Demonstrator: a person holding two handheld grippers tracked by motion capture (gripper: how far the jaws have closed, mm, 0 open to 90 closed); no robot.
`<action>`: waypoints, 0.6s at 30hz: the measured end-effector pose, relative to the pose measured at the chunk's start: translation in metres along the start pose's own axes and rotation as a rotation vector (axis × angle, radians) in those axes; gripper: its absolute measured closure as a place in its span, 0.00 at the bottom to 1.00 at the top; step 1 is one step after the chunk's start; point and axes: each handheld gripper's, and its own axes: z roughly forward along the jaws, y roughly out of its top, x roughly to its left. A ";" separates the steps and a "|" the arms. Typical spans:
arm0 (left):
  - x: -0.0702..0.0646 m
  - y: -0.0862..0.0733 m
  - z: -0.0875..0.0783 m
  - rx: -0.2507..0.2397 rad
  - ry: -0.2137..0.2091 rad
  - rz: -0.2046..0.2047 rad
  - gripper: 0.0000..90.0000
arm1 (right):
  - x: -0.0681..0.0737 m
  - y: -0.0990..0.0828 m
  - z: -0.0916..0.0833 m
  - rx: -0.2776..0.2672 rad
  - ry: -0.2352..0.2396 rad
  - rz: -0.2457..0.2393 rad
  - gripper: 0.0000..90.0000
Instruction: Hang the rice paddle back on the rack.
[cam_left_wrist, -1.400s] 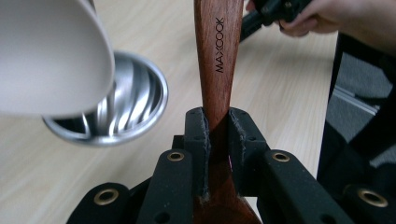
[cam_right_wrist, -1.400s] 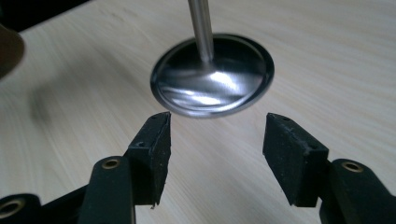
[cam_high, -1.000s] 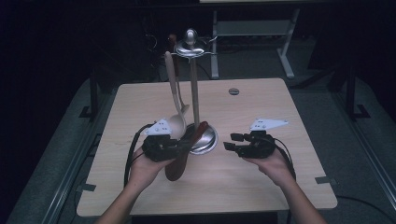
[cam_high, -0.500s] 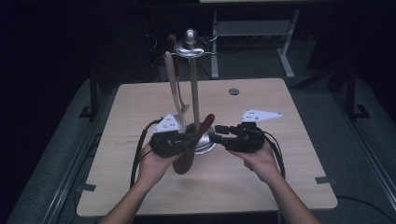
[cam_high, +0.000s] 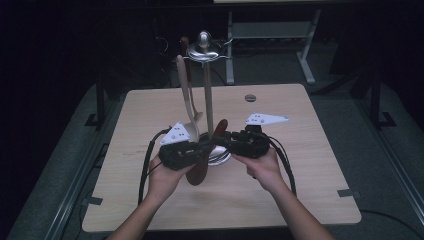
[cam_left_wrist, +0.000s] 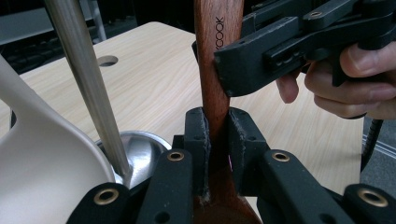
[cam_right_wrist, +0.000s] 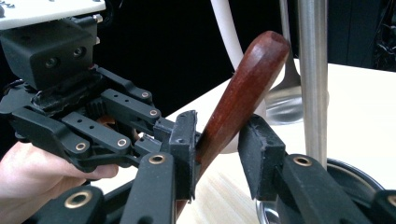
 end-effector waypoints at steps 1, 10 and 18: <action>0.000 0.000 0.000 0.002 0.001 0.000 0.87 | 0.000 0.000 0.001 -0.004 -0.001 0.001 0.76; 0.000 -0.002 0.006 0.020 -0.013 -0.001 0.87 | 0.002 0.000 0.004 0.001 0.024 0.009 0.84; 0.008 -0.010 0.004 0.066 -0.032 -0.012 0.61 | 0.001 0.003 0.001 0.006 0.043 -0.068 0.86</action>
